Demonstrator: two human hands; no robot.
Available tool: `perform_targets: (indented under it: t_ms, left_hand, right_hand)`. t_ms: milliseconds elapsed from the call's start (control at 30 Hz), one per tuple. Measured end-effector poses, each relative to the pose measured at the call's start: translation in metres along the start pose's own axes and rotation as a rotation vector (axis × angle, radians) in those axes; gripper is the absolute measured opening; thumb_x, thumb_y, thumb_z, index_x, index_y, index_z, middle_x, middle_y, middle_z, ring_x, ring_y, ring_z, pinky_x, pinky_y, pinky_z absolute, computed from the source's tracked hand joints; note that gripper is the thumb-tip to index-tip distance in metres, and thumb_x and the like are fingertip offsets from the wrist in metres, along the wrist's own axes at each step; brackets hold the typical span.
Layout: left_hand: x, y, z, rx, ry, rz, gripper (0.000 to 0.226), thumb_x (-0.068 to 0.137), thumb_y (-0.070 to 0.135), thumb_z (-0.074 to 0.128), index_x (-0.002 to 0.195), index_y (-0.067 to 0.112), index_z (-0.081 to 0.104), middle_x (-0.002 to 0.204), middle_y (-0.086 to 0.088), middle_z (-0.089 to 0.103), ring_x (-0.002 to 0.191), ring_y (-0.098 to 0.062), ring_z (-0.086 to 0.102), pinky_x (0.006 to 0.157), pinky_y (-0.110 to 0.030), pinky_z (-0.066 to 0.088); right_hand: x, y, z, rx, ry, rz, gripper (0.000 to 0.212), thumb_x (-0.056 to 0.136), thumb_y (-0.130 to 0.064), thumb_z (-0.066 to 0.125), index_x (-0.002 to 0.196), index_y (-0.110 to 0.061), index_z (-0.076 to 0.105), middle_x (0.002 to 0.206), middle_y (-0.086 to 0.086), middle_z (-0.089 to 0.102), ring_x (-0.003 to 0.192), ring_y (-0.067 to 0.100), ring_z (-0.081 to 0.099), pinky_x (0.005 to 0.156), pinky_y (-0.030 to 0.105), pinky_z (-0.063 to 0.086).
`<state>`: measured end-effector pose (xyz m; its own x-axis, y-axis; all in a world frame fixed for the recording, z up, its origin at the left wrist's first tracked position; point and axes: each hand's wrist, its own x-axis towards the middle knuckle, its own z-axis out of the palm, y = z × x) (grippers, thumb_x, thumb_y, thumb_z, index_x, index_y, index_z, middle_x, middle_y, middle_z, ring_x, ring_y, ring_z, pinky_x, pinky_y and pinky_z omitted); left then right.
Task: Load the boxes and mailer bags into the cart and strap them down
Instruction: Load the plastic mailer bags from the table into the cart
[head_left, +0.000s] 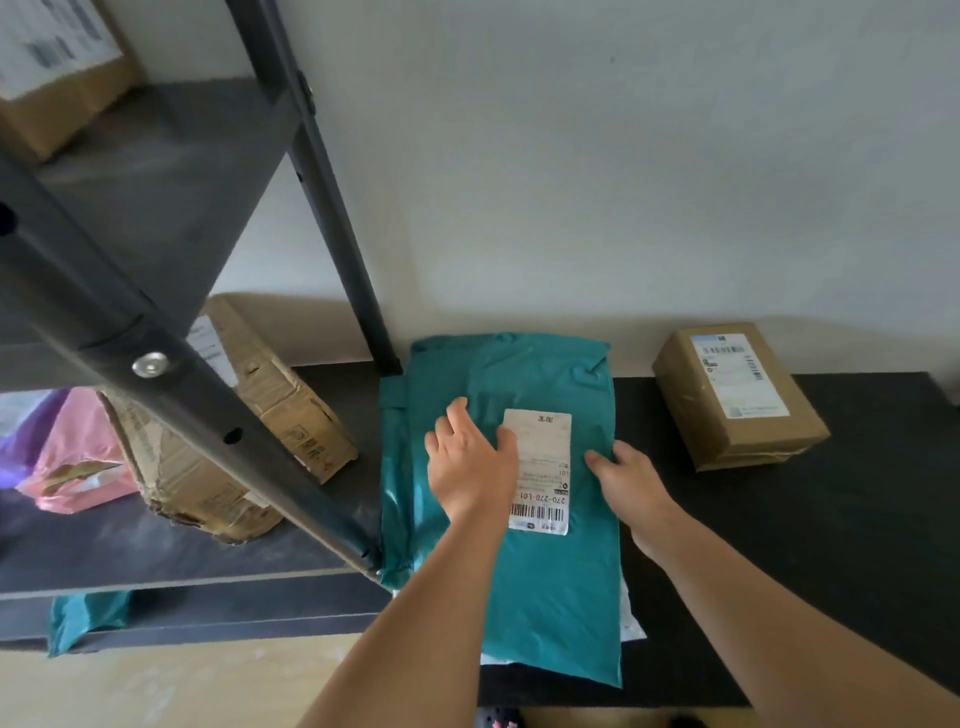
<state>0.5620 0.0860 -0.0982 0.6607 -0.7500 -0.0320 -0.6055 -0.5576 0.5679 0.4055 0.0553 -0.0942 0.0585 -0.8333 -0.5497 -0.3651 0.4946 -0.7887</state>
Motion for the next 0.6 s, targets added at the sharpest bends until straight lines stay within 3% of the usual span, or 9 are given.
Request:
perform_targets:
  t_ms: [167,300,467,600]
  left_hand:
    - [-0.013,0.034,0.02,-0.13,-0.113,0.027,0.055,0.092,0.041,0.05,0.141,0.023,0.033,0.136,0.001,0.046,0.112,-0.02,0.051,0.08,-0.033,0.044]
    - [-0.035,0.067,0.038,-0.123,-0.137,0.048,0.048,0.091,0.045,0.052,0.132,0.024,0.041,0.124,0.005,0.055,0.082,-0.013,0.051,0.062,-0.028,0.036]
    - [-0.075,0.104,0.063,-0.115,-0.146,0.004,0.052,0.091,0.056,0.046,0.131,0.023,0.044,0.114,0.0,0.066,0.097,-0.026,0.064,0.07,-0.032,0.039]
    - [-0.122,0.139,0.082,-0.114,-0.187,0.02,0.049,0.09,0.061,0.041,0.121,0.024,0.052,0.1,0.002,0.067,0.09,-0.025,0.062,0.069,-0.032,0.039]
  right_hand:
    - [-0.007,0.007,-0.042,0.103,0.106,-0.006,0.02,0.103,-0.021,0.047,0.115,-0.013,0.06,0.113,0.001,0.065,0.102,0.018,0.062,0.091,0.04,0.051]
    - [-0.014,0.017,-0.085,0.105,0.2,-0.023,0.022,0.103,-0.022,0.045,0.114,-0.011,0.062,0.112,0.004,0.065,0.102,0.022,0.062,0.093,0.045,0.051]
    - [-0.027,0.043,-0.148,0.132,0.284,-0.021,0.024,0.103,-0.023,0.044,0.1,-0.006,0.061,0.102,0.013,0.067,0.098,0.031,0.064,0.092,0.053,0.051]
    - [-0.041,0.066,-0.203,0.172,0.336,-0.018,0.025,0.103,-0.024,0.044,0.097,-0.007,0.061,0.099,0.013,0.068,0.098,0.034,0.065,0.086,0.049,0.052]
